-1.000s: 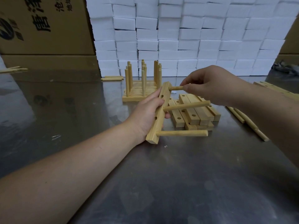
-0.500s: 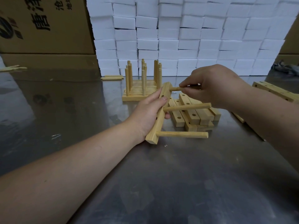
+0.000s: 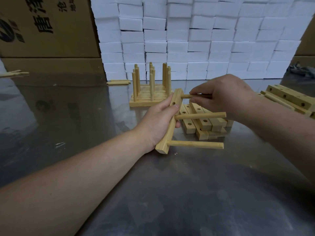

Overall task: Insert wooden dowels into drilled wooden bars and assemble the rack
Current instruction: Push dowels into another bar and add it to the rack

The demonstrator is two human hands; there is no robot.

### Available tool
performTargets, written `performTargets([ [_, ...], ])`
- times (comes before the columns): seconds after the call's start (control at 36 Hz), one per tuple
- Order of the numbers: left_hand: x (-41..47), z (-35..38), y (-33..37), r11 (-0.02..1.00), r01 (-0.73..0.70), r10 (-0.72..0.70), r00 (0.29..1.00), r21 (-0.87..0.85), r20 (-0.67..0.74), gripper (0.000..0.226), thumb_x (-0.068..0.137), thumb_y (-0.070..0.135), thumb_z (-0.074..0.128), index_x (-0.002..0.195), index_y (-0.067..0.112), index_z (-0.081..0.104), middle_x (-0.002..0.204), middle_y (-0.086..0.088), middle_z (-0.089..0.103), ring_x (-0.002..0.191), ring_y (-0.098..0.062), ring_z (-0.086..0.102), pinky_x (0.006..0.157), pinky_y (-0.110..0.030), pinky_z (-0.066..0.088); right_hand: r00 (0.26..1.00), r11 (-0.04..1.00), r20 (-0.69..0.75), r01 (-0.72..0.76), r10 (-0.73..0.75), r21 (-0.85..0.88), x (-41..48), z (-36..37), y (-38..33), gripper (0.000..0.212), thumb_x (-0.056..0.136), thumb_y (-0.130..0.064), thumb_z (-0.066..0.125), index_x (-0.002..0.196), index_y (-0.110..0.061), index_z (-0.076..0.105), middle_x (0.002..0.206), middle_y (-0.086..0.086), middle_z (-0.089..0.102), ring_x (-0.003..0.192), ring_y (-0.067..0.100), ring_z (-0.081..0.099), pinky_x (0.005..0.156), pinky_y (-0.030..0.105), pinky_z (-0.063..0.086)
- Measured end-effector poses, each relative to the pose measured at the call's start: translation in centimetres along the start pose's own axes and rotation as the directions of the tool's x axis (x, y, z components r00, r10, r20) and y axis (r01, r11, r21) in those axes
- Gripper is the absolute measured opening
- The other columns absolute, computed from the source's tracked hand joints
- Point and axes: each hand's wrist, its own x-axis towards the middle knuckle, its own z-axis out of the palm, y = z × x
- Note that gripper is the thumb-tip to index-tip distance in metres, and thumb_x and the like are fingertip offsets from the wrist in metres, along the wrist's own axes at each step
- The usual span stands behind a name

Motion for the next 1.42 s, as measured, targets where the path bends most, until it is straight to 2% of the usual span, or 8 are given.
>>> performTargets([
  [0.25,-0.2,0.1,0.2,0.997,-0.057,0.057,0.998,0.055,0.015,0.031,0.097,0.027,0.043,0.093,0.057,0.048,0.066,0.006,0.051,0.048,0.0,0.053,0.053,-0.017,0.046,0.994,0.985,0.003,-0.111,0.111,0.135,-0.2,0.0,-0.3,0.023,0.087,-0.036,0.057,0.1,-0.024,0.072,0.078,0.0,0.071,0.075,0.019,0.063,0.065,0.028,0.047],
  [0.53,-0.2,0.2,0.0,0.995,-0.064,0.065,0.998,0.082,-0.006,0.041,0.097,0.025,0.044,0.136,0.04,0.041,0.085,0.008,0.06,0.052,0.002,0.054,0.05,-0.015,0.045,0.96,0.884,0.146,-0.277,0.239,0.377,0.0,-0.2,0.0,0.007,0.086,-0.035,0.059,0.082,-0.038,0.064,0.05,-0.009,0.056,0.045,-0.001,0.049,0.045,0.018,0.033],
  [0.67,-0.4,0.3,0.2,0.995,-0.073,0.073,0.997,0.074,-0.005,0.04,0.097,0.024,0.044,0.128,0.049,0.037,0.097,0.012,0.059,0.055,0.001,0.054,0.05,-0.014,0.045,0.938,0.818,0.181,-0.346,0.295,0.46,0.0,-0.3,0.0,0.012,0.085,-0.036,0.061,0.075,-0.034,0.068,0.061,0.004,0.063,0.045,0.005,0.049,0.042,0.016,0.039],
  [0.78,-0.7,0.5,0.6,0.994,-0.083,0.083,0.997,0.066,-0.003,0.038,0.098,0.022,0.044,0.119,0.053,0.04,0.096,0.012,0.058,0.06,-0.003,0.052,0.048,-0.012,0.044,0.916,0.78,0.209,-0.402,0.343,0.48,0.2,-0.3,0.1,0.015,0.083,-0.04,0.062,0.069,-0.037,0.065,0.083,0.015,0.069,0.081,0.028,0.064,0.061,0.028,0.048],
  [0.92,-0.6,0.5,0.6,0.993,-0.085,0.086,0.996,0.076,-0.008,0.043,0.097,0.02,0.044,0.136,0.037,0.039,0.094,0.01,0.057,0.066,-0.008,0.051,0.048,-0.011,0.043,0.86,0.684,0.288,-0.51,0.421,0.522,0.2,-0.4,0.2,0.016,0.08,-0.041,0.065,0.073,-0.028,0.07,0.043,-0.013,0.055,0.039,-0.001,0.049,0.048,0.022,0.033],
  [1.11,-0.6,0.5,0.4,0.994,-0.08,0.081,0.997,0.081,-0.01,0.044,0.097,0.021,0.044,0.139,0.033,0.039,0.095,0.016,0.057,0.062,-0.005,0.052,0.05,-0.011,0.044,0.819,0.591,0.328,-0.568,0.47,0.572,0.4,-0.3,0.1,0.022,0.079,-0.039,0.069,0.067,-0.021,0.071,0.046,-0.009,0.047,0.05,0.015,0.038,0.05,0.027,0.035],
  [1.25,-0.5,0.3,0.4,0.996,-0.088,0.088,0.996,0.031,0.014,0.033,0.097,0.022,0.044,0.111,0.052,0.047,0.091,0.008,0.06,0.056,-0.002,0.055,0.05,-0.013,0.045,0.82,0.605,0.313,-0.568,0.48,0.558,0.6,-0.4,-0.1,0.024,0.079,-0.039,0.068,0.065,-0.019,0.069,0.05,-0.005,0.05,0.05,0.016,0.038,0.052,0.028,0.036],
  [1.42,0.0,-0.1,0.1,0.989,-0.033,0.036,0.999,-0.144,0.017,0.027,0.096,0.015,0.045,0.092,0.038,0.059,0.053,0.011,0.06,0.049,-0.005,0.057,0.044,-0.016,0.045,0.826,0.643,0.355,-0.564,0.438,0.519,0.9,-1.4,-0.7,0.036,0.086,-0.047,0.055,0.073,-0.015,0.066,0.05,-0.004,0.062,0.035,0.006,0.042,0.043,0.019,0.037],
])
